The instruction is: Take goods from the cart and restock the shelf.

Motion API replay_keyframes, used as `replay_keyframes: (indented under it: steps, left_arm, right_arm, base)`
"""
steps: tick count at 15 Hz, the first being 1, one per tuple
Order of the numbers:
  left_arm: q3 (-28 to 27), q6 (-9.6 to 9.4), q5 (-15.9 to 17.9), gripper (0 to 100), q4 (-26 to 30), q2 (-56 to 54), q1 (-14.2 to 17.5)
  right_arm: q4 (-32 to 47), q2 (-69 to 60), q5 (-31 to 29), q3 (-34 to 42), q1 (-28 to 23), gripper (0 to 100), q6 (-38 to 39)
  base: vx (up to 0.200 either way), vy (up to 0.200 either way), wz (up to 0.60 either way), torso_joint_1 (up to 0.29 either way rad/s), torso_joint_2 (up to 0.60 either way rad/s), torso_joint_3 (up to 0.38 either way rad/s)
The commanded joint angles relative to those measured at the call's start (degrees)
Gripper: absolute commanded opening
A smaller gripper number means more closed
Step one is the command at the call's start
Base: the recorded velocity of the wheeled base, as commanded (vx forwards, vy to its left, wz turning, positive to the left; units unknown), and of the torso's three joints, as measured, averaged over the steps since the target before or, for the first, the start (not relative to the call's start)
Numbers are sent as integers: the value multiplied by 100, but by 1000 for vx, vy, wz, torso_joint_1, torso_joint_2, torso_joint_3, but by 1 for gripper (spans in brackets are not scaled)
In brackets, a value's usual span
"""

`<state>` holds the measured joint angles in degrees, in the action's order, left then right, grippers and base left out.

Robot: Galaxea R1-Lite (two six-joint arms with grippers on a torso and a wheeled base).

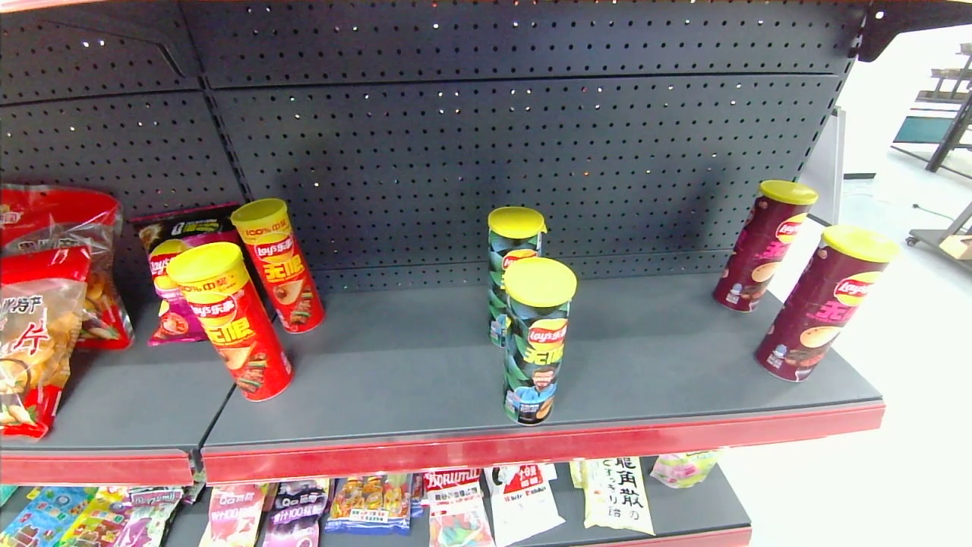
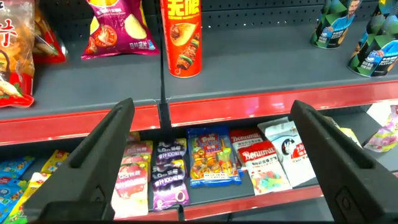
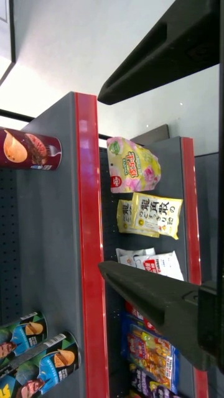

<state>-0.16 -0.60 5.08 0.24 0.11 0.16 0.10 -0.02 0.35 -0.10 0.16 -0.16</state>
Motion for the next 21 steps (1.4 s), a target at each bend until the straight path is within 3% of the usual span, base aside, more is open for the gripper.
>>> replay_keyframes:
  steps: [1,21]
  left_arm:
    - [-2,-2,-7,100,2,-2,2]
    - [-2,-2,1,100,2,-2,2]
  right_arm:
    - [-1,2,0,1,2,100,-2]
    - [8,90,-9,-25,-7,100,-90]
  base:
    - [0,0,0,0,0,0]
    - [0,0,0,0,0,0]
